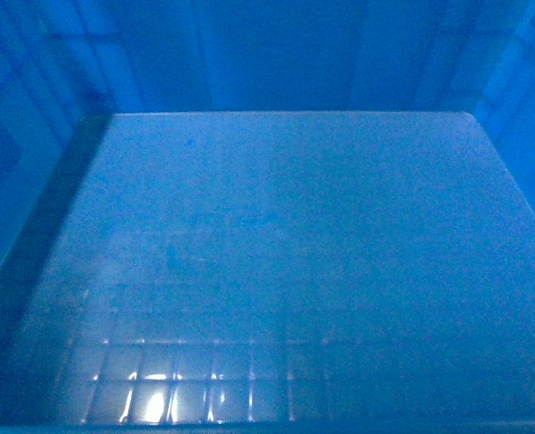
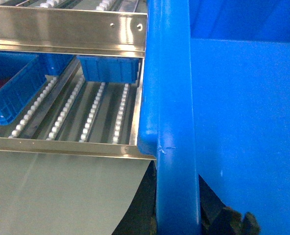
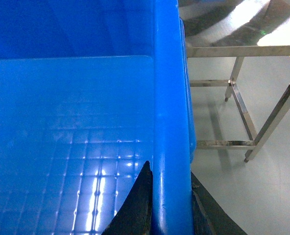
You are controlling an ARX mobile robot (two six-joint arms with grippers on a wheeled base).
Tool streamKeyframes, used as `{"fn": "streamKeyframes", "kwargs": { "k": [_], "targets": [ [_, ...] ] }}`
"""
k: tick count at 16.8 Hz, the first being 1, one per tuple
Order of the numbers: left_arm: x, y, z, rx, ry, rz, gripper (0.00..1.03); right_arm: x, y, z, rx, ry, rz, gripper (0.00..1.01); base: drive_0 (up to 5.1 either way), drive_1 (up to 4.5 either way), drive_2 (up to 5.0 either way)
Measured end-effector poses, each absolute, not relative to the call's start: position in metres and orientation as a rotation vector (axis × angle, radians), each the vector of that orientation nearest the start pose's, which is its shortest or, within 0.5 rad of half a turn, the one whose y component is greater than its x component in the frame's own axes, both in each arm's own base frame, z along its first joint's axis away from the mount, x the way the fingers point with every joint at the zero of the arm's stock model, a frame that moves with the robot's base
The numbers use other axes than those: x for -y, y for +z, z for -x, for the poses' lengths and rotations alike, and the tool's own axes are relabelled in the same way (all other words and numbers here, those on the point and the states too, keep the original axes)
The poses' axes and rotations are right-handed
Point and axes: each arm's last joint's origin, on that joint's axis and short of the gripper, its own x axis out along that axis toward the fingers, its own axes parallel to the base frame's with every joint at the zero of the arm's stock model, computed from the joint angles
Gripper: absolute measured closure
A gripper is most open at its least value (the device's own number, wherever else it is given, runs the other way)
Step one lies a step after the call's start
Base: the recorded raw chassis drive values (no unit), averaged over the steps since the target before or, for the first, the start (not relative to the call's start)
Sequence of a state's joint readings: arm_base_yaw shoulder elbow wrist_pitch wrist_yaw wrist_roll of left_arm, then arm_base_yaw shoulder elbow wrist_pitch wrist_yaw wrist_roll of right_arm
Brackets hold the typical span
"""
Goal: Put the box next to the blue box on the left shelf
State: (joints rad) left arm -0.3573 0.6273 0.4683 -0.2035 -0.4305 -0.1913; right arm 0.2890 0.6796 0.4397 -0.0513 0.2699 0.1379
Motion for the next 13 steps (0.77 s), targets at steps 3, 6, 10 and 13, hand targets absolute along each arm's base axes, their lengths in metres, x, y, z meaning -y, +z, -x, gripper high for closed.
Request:
{"fn": "streamKeyframes", "kwargs": {
  "k": [3,6,10,13],
  "targets": [
    [0.0396,0.2456,-0.1407,-0.325,0.104,0.051,0.95,-0.0378,0.2421,-0.1541,-0.28,0.0,-0.057,0.92,-4.9,2.41,2.4],
    [0.0396,0.2456,-0.1407,-0.325,0.103,0.05,0.95,-0.0378,0.2422,-0.1541,-0.279,0.0,-0.057,0.92,-5.0,2.39,2.4],
    [0.0396,0.2456,-0.1407,-0.325,0.104,0.051,0.95,-0.0378,0.2421,-0.1541,-0.28,0.0,-0.057,0.92,-5.0,2.32,2.3],
    [0.0396,0.2455,-0.1406,-0.327,0.104,0.05,0.95,-0.0377,0.2421,-0.154,-0.28,0.0,-0.057,0.92,-4.8,2.53,2.5]
  ]
}}
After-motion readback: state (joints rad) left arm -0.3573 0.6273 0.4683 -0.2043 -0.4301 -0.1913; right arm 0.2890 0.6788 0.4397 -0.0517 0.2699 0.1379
